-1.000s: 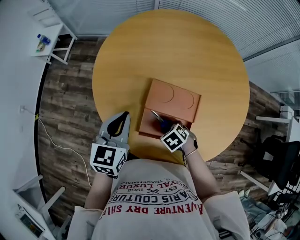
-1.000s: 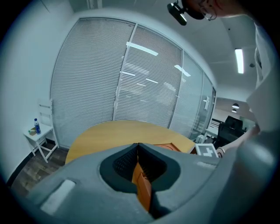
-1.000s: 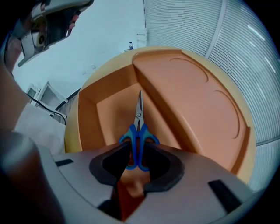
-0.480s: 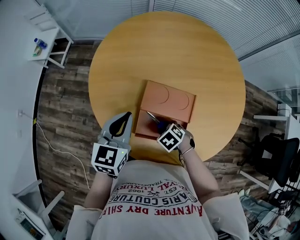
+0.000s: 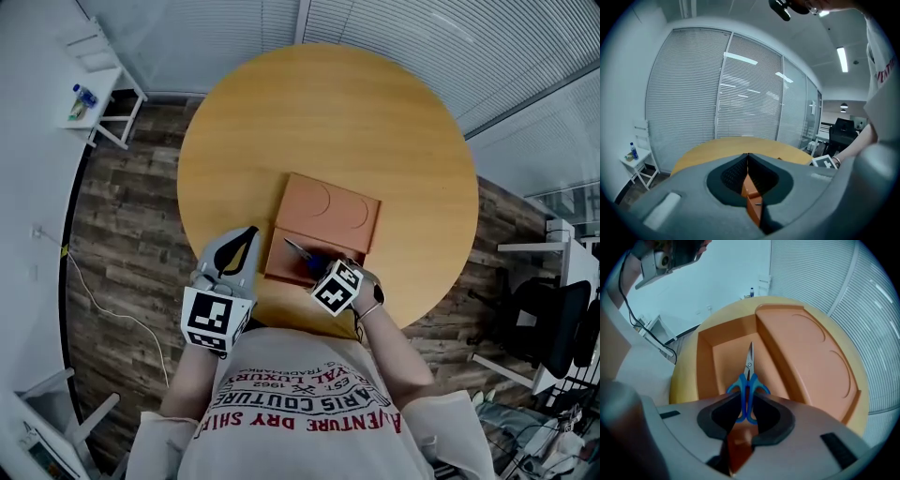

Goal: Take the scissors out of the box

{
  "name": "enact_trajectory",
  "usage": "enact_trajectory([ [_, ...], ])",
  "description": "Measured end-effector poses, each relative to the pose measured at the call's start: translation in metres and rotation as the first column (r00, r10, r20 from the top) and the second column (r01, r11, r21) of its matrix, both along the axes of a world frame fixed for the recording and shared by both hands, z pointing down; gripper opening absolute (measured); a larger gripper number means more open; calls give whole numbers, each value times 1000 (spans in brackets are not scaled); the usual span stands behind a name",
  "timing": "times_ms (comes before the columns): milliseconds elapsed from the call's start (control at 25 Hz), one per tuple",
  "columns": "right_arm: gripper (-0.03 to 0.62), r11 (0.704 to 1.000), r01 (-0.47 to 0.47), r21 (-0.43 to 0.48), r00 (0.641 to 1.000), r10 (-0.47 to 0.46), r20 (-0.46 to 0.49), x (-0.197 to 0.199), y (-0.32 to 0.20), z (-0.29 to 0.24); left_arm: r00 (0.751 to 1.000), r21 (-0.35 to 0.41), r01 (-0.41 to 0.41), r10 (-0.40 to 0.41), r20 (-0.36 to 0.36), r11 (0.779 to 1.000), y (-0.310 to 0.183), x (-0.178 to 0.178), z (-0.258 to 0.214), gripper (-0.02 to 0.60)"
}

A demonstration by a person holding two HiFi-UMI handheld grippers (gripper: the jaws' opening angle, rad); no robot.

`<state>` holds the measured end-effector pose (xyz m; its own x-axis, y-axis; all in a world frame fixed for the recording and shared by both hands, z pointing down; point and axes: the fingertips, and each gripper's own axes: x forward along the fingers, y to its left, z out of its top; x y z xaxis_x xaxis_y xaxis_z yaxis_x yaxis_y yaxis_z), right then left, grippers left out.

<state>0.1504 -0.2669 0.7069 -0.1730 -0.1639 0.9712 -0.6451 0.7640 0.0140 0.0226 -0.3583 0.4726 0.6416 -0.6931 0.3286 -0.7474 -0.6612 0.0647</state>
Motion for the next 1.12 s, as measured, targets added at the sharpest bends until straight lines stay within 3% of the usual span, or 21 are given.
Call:
enact_trajectory([
  [320, 89, 996, 39, 83, 999, -39, 4, 3, 10, -34, 1000, 34, 1, -1, -5, 999, 8, -2, -13, 11],
  [480, 88, 991, -14, 135, 999, 9, 41, 6, 7, -53, 1000, 48, -6, 7, -8, 999, 8, -3, -18, 11],
  [600, 89, 977, -114, 182, 989, 94, 111, 7, -2, -75, 1000, 58, -16, 16, -11, 998, 7, -5, -22, 11],
  [840, 89, 899, -339, 277, 920, 255, 297, 19, -19, -131, 998, 83, -62, 63, -6, 995, 15, 6, -33, 11],
  [1120, 89, 760, -548, 349, 801, 358, 480, 37, -30, -189, 995, 110, -100, 101, 3, 989, 18, 10, -44, 11],
])
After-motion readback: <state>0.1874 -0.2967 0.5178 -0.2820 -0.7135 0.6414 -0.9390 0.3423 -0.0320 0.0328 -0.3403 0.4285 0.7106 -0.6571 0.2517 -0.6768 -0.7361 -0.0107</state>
